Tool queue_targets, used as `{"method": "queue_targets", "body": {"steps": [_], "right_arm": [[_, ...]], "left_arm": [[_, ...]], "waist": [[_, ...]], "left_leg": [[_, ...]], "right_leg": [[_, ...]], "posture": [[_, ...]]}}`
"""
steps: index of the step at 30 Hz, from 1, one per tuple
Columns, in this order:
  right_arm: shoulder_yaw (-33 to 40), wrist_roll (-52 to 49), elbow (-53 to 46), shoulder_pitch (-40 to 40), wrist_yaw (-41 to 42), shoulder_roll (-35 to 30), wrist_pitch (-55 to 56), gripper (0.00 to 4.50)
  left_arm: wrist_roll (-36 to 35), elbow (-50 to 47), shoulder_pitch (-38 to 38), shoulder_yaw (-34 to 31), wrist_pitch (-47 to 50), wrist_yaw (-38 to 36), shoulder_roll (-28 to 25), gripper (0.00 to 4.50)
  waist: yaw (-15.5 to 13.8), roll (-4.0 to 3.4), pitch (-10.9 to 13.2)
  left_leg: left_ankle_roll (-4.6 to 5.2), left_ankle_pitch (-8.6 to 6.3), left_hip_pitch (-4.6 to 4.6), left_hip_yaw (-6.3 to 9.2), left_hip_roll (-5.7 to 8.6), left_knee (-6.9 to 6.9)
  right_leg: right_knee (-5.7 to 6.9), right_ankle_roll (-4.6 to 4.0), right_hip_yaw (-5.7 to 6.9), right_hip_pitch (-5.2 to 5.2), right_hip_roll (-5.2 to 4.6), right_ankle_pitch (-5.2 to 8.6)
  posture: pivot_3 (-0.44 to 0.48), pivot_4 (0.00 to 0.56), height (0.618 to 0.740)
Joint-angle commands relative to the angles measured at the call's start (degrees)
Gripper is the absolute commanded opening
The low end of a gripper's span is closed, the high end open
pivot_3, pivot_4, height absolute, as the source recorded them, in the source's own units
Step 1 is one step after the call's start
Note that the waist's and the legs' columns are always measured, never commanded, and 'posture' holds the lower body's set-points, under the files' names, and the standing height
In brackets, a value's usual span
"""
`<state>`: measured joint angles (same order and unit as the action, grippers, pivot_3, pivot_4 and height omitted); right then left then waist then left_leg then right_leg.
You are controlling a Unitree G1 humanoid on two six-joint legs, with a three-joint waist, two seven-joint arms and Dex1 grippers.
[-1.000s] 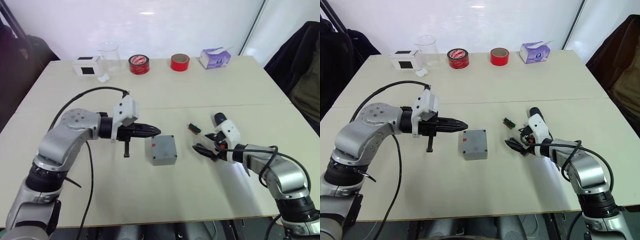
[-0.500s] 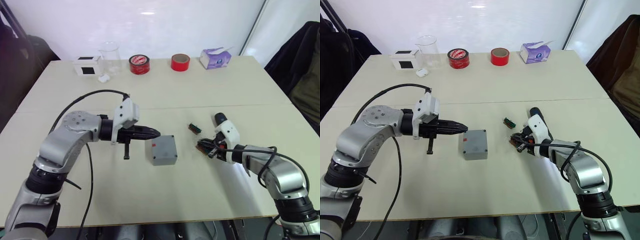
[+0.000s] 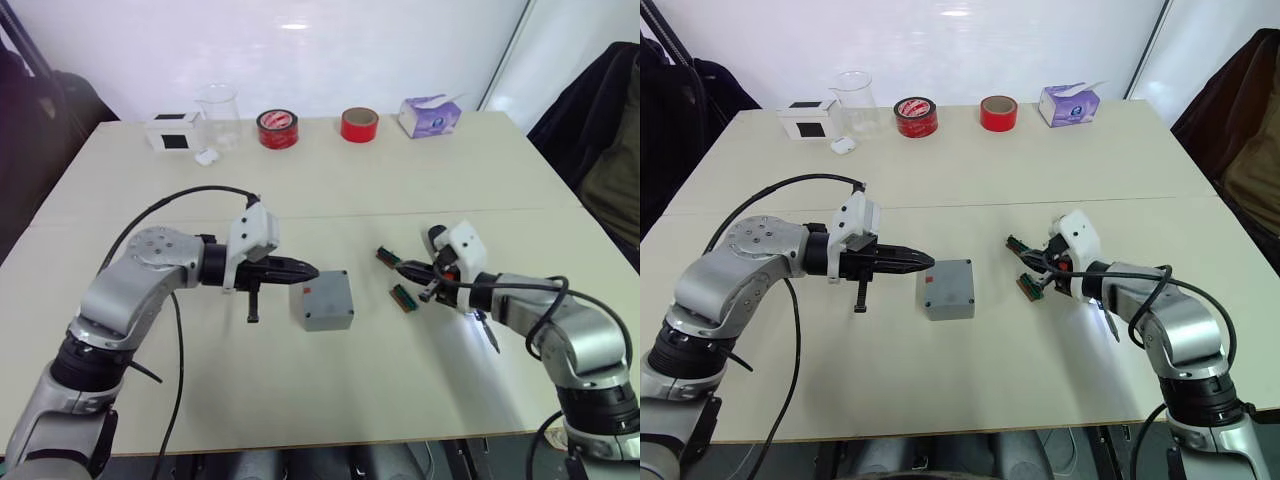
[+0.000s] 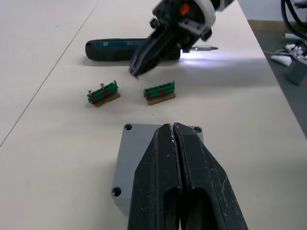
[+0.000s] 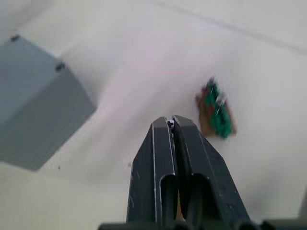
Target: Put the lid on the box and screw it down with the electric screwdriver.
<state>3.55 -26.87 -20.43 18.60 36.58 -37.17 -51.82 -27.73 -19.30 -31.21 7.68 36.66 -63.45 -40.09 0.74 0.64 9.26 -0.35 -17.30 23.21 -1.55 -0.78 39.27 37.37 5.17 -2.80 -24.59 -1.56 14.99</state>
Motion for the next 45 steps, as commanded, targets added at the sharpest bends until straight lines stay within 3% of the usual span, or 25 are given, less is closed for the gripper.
{"method": "queue_targets", "body": {"steps": [1,10,20,45], "right_arm": [[0.63,-1.55,-2.84,2.31,0.34,-0.93,-1.08,0.04],[-5.28,-5.49,-4.24,12.44,0.01,4.18,-6.08,0.04],[-12.01,-3.46,-1.42,13.41,0.90,5.22,-4.22,0.04],[-15.55,2.63,3.53,11.24,4.49,3.21,0.07,0.04]], "left_arm": [[-0.01,-0.98,0.14,-1.04,-1.18,0.56,-0.46,0.00],[0.28,-1.57,2.01,-2.00,-1.17,1.34,-1.87,0.00],[-0.17,-2.96,3.83,-2.42,-0.82,3.03,-2.98,0.00],[-0.14,-3.75,4.05,-1.78,-0.91,4.25,-2.70,0.00]], "waist": [[-0.07,0.00,0.00],[0.23,0.00,0.00],[0.06,0.00,0.00],[0.05,0.00,0.00]], "left_leg": [[0.00,0.00,0.00,0.00,0.00,0.00],[0.00,0.00,-0.02,0.03,-0.06,-0.02],[0.00,0.00,0.04,0.00,0.05,0.02],[0.00,0.00,0.03,0.01,0.04,0.01]], "right_leg": [[0.00,0.00,0.00,0.00,0.00,0.00],[0.03,-0.01,0.02,-0.01,0.05,0.00],[-0.01,0.00,0.03,-0.01,-0.11,0.00],[0.00,0.00,0.03,-0.01,-0.09,0.00]], "posture": [[0.000,0.150,0.740],[0.000,0.150,0.740],[0.000,0.150,0.740],[0.000,0.150,0.740]]}}
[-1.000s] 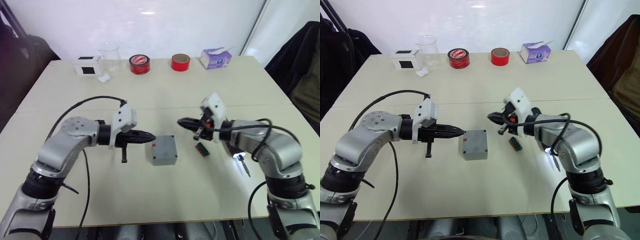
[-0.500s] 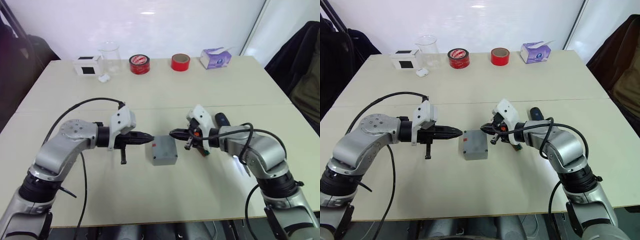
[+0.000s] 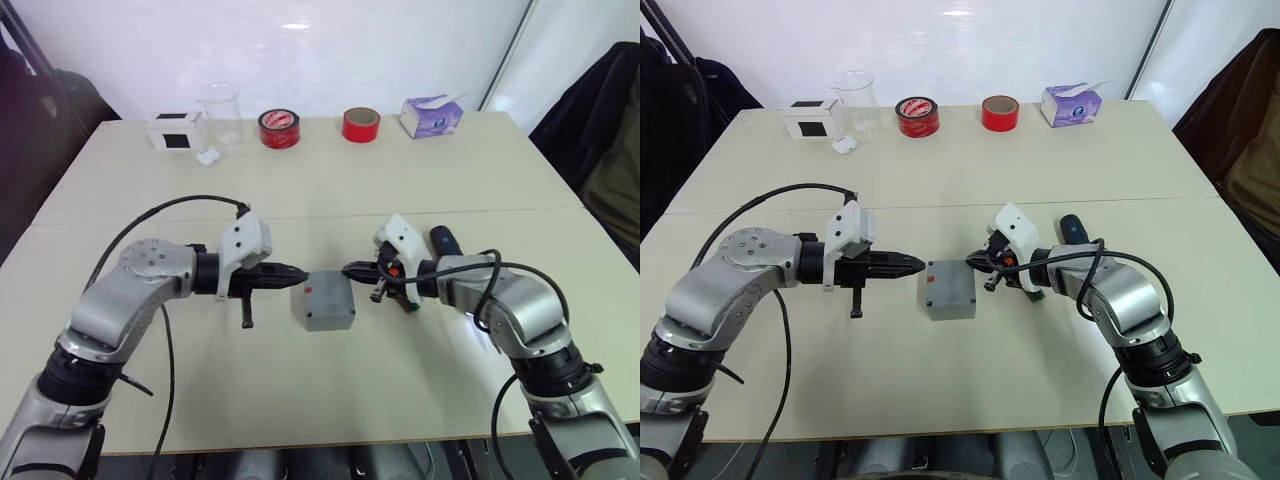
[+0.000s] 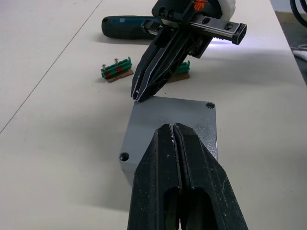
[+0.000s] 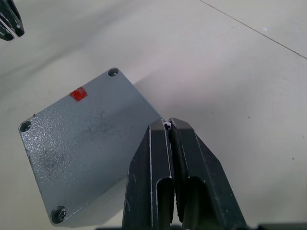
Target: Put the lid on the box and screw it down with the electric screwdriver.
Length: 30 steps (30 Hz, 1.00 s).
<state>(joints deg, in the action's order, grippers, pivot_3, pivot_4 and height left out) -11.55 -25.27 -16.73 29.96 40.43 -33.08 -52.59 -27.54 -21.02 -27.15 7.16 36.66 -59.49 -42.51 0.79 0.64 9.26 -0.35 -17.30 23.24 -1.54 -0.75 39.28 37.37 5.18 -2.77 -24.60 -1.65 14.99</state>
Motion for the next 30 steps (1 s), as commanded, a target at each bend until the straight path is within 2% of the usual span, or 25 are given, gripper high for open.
{"method": "queue_targets", "body": {"steps": [1,3,4,5,10,14,18,22,26,30], "right_arm": [[-0.66,1.22,-0.05,-0.32,0.74,-0.78,0.94,0.04],[-0.93,1.45,-0.07,-0.64,0.87,-0.65,0.94,0.04],[-0.92,1.42,-0.20,-0.73,0.96,-0.59,0.82,0.58],[-0.88,1.41,-0.30,-0.78,1.03,-0.54,0.74,0.81],[0.81,0.51,-2.40,-0.57,2.09,-1.21,0.58,3.00],[3.51,-0.80,-5.28,2.01,2.85,-3.26,-1.40,4.47],[7.51,-2.72,-6.20,5.67,2.54,-6.96,-7.05,4.49],[8.62,-1.80,-0.23,11.83,1.56,-16.83,-21.60,4.49],[3.36,-0.88,6.95,16.12,3.89,-24.09,-26.10,4.49],[-2.70,0.49,12.35,19.29,6.66,-27.80,-27.80,4.49]], "left_arm": [[-0.32,-2.04,-0.02,-1.25,-0.92,0.30,-0.27,0.00],[-0.35,-2.09,0.00,-1.25,-0.90,0.32,-0.25,0.00],[-0.34,-2.10,0.02,-1.23,-0.91,0.32,-0.25,0.00],[-0.34,-2.10,0.03,-1.22,-0.91,0.33,-0.25,0.00],[-0.54,-2.31,0.15,-1.21,-0.71,0.29,-0.26,0.00],[-0.83,-2.34,-0.18,-1.04,-0.55,0.17,0.02,0.00],[-1.58,-2.46,-0.74,-1.06,-0.71,-0.50,0.35,0.00],[-4.01,-3.34,-1.96,-1.55,0.07,-1.59,0.75,0.00],[-4.14,-2.95,-2.42,-0.75,-0.90,-1.84,1.67,0.00],[-3.00,-1.88,-3.20,0.75,-1.76,-1.07,3.97,0.00]], "waist": [[0.01,0.00,0.00],[0.00,0.00,0.00],[0.00,0.00,0.00],[0.00,0.00,0.00],[0.02,0.00,0.00],[-0.03,0.00,0.00],[-0.01,-0.01,0.00],[-0.28,-0.07,0.04],[-0.08,-0.04,0.03],[0.24,-0.06,0.03]], "left_leg": [[0.00,0.00,0.00,0.00,0.00,0.00],[0.00,0.00,0.00,0.00,0.00,0.00],[0.00,0.00,0.00,0.00,0.00,0.00],[0.00,0.00,-0.01,0.00,0.00,0.00],[0.00,0.00,-0.01,0.00,0.00,0.00],[0.00,0.00,0.00,0.00,0.00,0.00],[0.00,0.00,0.00,0.00,0.00,0.00],[0.00,0.00,0.01,0.00,0.00,0.01],[0.01,-0.01,0.03,-0.03,0.04,-0.01],[0.01,-0.01,0.02,-0.04,-0.02,-0.04]], "right_leg": [[0.00,0.00,0.00,0.00,0.00,0.00],[0.00,0.00,0.00,0.00,0.00,0.00],[0.00,0.00,0.00,0.00,0.00,0.00],[0.00,0.00,0.00,0.00,0.00,0.00],[0.00,0.00,0.00,0.00,0.01,0.00],[0.00,0.00,0.00,0.00,0.00,0.00],[0.00,0.00,0.00,0.00,0.00,0.00],[0.00,0.00,0.01,0.00,-0.04,0.00],[-0.12,-0.01,0.03,0.02,-0.15,0.00],[-0.10,-0.01,-0.01,-0.02,-0.02,0.00]], "posture": [[0.000,0.150,0.740],[0.000,0.150,0.740],[0.000,0.150,0.740],[0.000,0.150,0.740],[0.000,0.150,0.740],[0.000,0.150,0.740],[0.000,0.150,0.740],[0.000,0.150,0.740],[0.000,0.150,0.740],[0.000,0.150,0.740]]}}
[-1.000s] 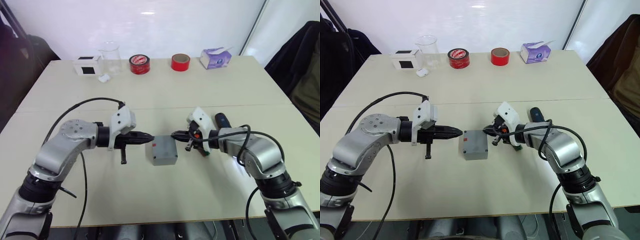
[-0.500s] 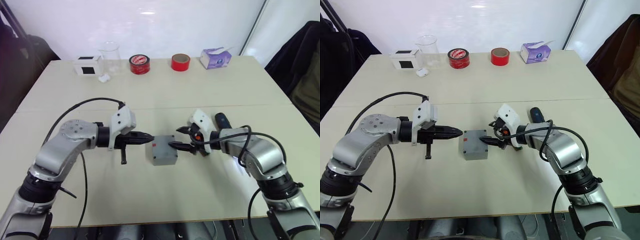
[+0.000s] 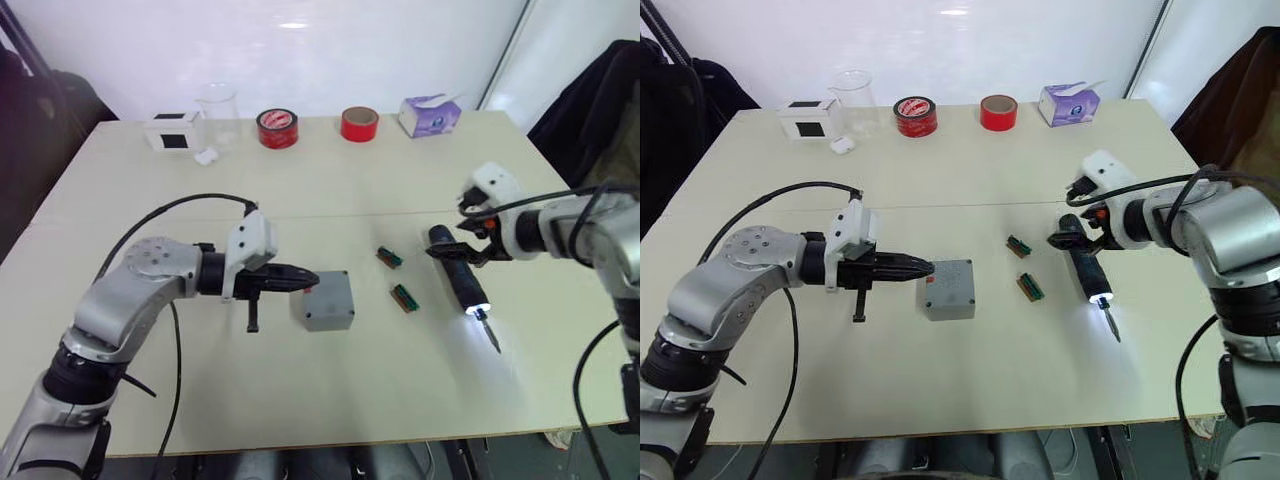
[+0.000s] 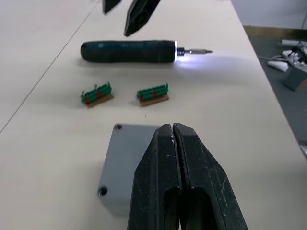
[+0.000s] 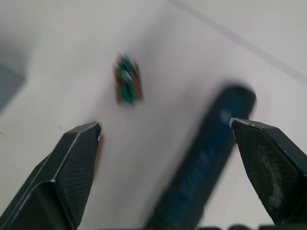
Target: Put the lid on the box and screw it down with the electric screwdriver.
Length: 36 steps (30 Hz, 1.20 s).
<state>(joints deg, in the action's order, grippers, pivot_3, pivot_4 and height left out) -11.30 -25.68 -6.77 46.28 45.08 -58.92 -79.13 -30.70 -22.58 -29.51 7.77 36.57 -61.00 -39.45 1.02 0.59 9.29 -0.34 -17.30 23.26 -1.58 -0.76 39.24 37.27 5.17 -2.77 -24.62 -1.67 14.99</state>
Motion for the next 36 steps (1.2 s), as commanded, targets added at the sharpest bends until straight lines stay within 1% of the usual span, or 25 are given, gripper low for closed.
{"method": "queue_targets", "body": {"steps": [1,5,7,15,17,21,30,31,33,35,36], "right_arm": [[-5.01,1.60,4.00,3.92,2.40,-2.43,-1.84,4.49],[-10.81,3.12,9.21,7.40,4.52,-2.56,-3.10,4.49],[-13.23,3.73,12.27,9.03,6.04,-2.44,-3.31,4.49],[-21.66,7.19,24.06,14.04,8.19,1.44,-4.25,4.49],[-22.68,7.74,26.97,14.89,8.56,3.49,-4.35,4.49],[-23.82,7.86,29.37,15.47,9.04,6.42,-5.43,4.49],[-23.79,8.48,30.58,15.49,6.84,10.57,-9.43,4.49],[-23.55,8.50,30.71,15.55,6.48,10.97,-9.76,3.99],[-23.02,8.69,31.04,15.85,5.93,11.65,-9.65,3.48],[-22.22,8.85,31.34,16.20,5.33,12.28,-9.64,2.88],[-21.16,8.79,31.71,16.44,4.83,12.54,-10.15,2.50]], "left_arm": [[0.53,-0.14,-0.85,0.37,-1.93,0.56,1.27,0.00],[0.99,-0.29,-0.53,0.95,-3.05,-0.47,1.34,0.00],[1.60,0.11,-1.15,1.93,-3.46,-0.33,2.25,0.00],[2.93,0.46,-1.23,2.31,-4.98,0.14,3.22,0.00],[3.28,0.18,-0.90,2.05,-5.13,0.65,3.24,0.00],[3.53,-0.84,0.12,1.38,-4.99,2.11,3.26,0.00],[4.39,-1.50,1.03,0.59,-5.65,4.92,3.49,0.00],[4.47,-1.48,1.09,0.45,-5.69,5.28,3.48,0.00],[4.43,-1.52,1.18,0.28,-5.62,5.74,3.44,0.00],[4.38,-1.56,1.53,0.13,-5.81,5.70,3.06,0.00],[4.72,-1.46,1.68,0.28,-5.95,5.63,2.71,0.00]], "waist": [[0.07,-0.01,0.00],[-0.03,-0.01,0.00],[-0.12,-0.01,0.00],[-0.25,0.00,0.00],[-0.07,-0.01,0.00],[-0.06,-0.01,0.00],[-0.13,0.01,-0.01],[-0.12,0.01,-0.01],[-0.02,0.01,-0.01],[0.09,0.01,-0.01],[0.15,0.01,-0.01]], "left_leg": [[0.00,0.00,0.00,0.00,0.00,0.00],[0.00,0.00,0.01,-0.01,-0.03,0.00],[0.00,0.00,0.02,-0.01,-0.02,0.00],[0.00,0.00,0.05,-0.01,0.03,0.00],[0.00,0.00,0.04,-0.02,0.02,0.00],[0.00,0.00,0.04,-0.01,0.01,0.00],[0.00,0.00,0.04,0.00,0.00,0.00],[0.00,0.00,0.03,0.00,0.00,0.00],[0.00,0.00,0.03,-0.01,0.00,0.00],[0.00,0.00,0.02,-0.01,-0.02,0.00],[0.00,0.00,0.02,-0.01,-0.03,0.00]], "right_leg": [[0.01,0.00,-0.01,-0.01,0.02,0.00],[0.02,0.00,-0.03,-0.05,0.05,0.00],[0.02,0.00,-0.03,-0.05,0.04,0.00],[0.00,0.00,-0.02,-0.05,-0.01,0.00],[0.00,0.00,-0.03,-0.06,0.00,0.00],[0.03,0.00,-0.03,-0.08,0.01,0.00],[0.04,0.00,-0.02,-0.07,-0.01,-0.01],[0.04,0.00,-0.02,-0.06,-0.01,-0.01],[0.05,-0.01,-0.02,-0.06,-0.01,-0.01],[0.05,-0.01,-0.02,-0.06,0.00,-0.01],[0.05,-0.01,-0.02,-0.06,0.01,-0.01]], "posture": [[0.000,0.150,0.740],[0.000,0.150,0.740],[0.000,0.150,0.740],[0.000,0.150,0.740],[0.000,0.150,0.740],[0.000,0.150,0.740],[0.000,0.150,0.740],[0.000,0.150,0.740],[0.000,0.150,0.740],[0.000,0.150,0.740],[0.000,0.150,0.740]]}}
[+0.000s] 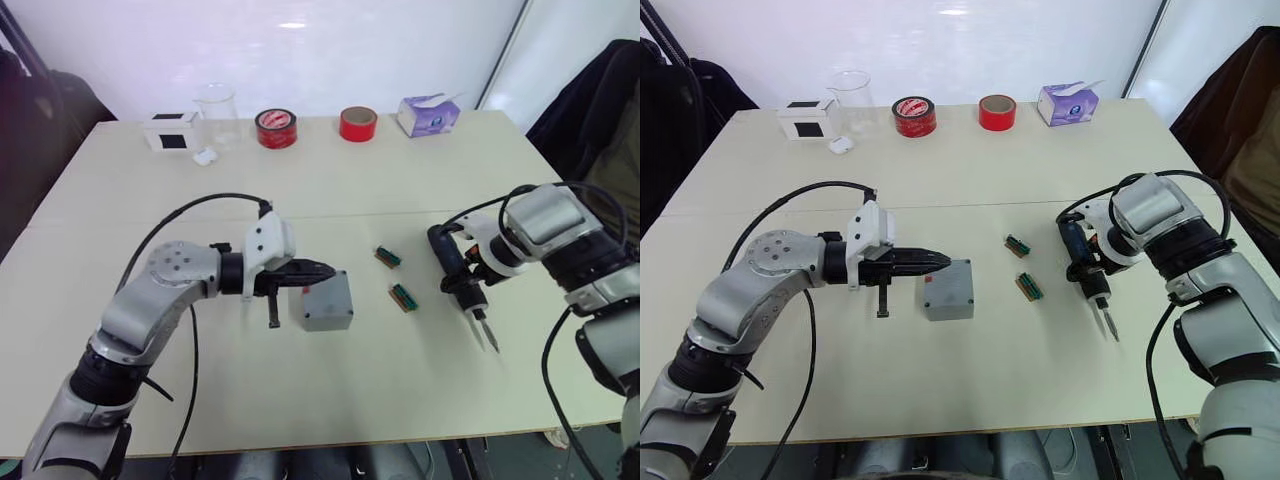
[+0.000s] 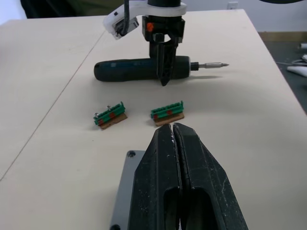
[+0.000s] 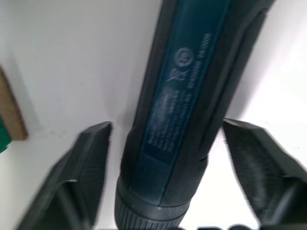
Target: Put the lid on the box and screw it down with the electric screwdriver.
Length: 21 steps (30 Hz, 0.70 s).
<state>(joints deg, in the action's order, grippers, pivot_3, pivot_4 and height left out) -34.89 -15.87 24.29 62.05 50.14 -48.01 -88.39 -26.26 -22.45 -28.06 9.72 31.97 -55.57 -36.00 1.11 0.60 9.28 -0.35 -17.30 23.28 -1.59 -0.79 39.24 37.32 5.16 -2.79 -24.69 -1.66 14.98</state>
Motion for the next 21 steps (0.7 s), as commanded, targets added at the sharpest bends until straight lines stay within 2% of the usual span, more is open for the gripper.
{"method": "queue_targets", "body": {"steps": [1,3,7,10,13,15,18,21], "right_arm": [[3.49,-1.05,0.81,0.84,-0.74,1.80,-1.30,2.10],[5.37,-1.23,0.27,1.07,-1.40,1.74,-1.81,1.81],[10.15,-2.14,-2.81,2.39,-3.10,1.37,-3.91,1.79],[15.80,-5.55,-13.02,1.66,-2.13,-0.62,-3.13,1.79],[19.91,-6.89,-18.95,-0.02,-3.30,-0.84,-2.47,1.79],[32.07,-9.83,-27.21,-4.30,-4.82,4.64,8.35,1.79],[45.80,-13.72,-34.99,-8.56,-9.33,14.77,18.88,1.79],[50.43,-13.18,-39.35,-12.51,-15.00,21.76,28.60,1.79]], "left_arm": [[0.61,-1.53,0.32,-1.51,-1.53,0.04,-1.09,0.00],[0.71,-1.37,0.21,-1.48,-1.53,-0.22,-1.39,0.00],[0.67,-0.65,0.21,-1.76,-1.42,-0.90,-2.20,0.00],[0.99,0.50,0.75,-1.69,-1.33,-1.62,-3.07,0.00],[0.80,1.13,1.11,-1.88,-1.61,-2.15,-3.59,0.00],[1.18,2.11,1.11,-1.20,-1.67,-2.75,-3.69,0.00],[1.39,3.00,1.16,-0.53,-1.98,-3.72,-3.92,0.00],[1.40,3.74,0.97,-0.21,-1.91,-4.59,-3.90,0.00]], "waist": [[0.07,0.00,0.00],[0.05,0.00,0.00],[-0.08,-0.05,0.03],[-0.26,-0.12,0.07],[-0.29,-0.19,0.11],[-0.31,-0.15,0.10],[-0.01,-0.15,0.10],[-0.24,-0.18,0.12]], "left_leg": [[0.00,0.00,-0.01,0.00,-0.01,0.00],[0.00,0.00,0.00,0.00,-0.01,0.00],[0.00,0.00,0.04,-0.02,0.00,0.00],[0.00,0.00,0.14,-0.03,0.01,0.00],[0.00,0.00,0.20,-0.04,0.01,-0.02],[0.00,0.00,0.20,-0.03,0.01,-0.02],[0.00,0.00,0.18,-0.02,0.02,-0.02],[-0.01,0.01,0.19,-0.02,-0.02,-0.06]], "right_leg": [[0.00,0.00,0.00,0.00,0.00,0.00],[0.01,-0.01,0.00,0.00,0.01,-0.01],[0.03,-0.01,0.00,-0.07,0.00,-0.01],[0.06,-0.01,-0.01,-0.20,-0.02,-0.01],[0.06,-0.01,-0.01,-0.27,-0.02,-0.01],[0.05,-0.01,0.00,-0.25,-0.02,-0.01],[0.04,0.00,0.00,-0.19,-0.01,-0.01],[0.15,0.00,-0.03,-0.27,0.04,-0.01]], "posture": [[0.000,0.150,0.740],[0.000,0.150,0.740],[0.000,0.150,0.740],[0.000,0.150,0.740],[0.000,0.150,0.740],[0.000,0.150,0.740],[0.000,0.150,0.740],[0.000,0.150,0.740]]}}
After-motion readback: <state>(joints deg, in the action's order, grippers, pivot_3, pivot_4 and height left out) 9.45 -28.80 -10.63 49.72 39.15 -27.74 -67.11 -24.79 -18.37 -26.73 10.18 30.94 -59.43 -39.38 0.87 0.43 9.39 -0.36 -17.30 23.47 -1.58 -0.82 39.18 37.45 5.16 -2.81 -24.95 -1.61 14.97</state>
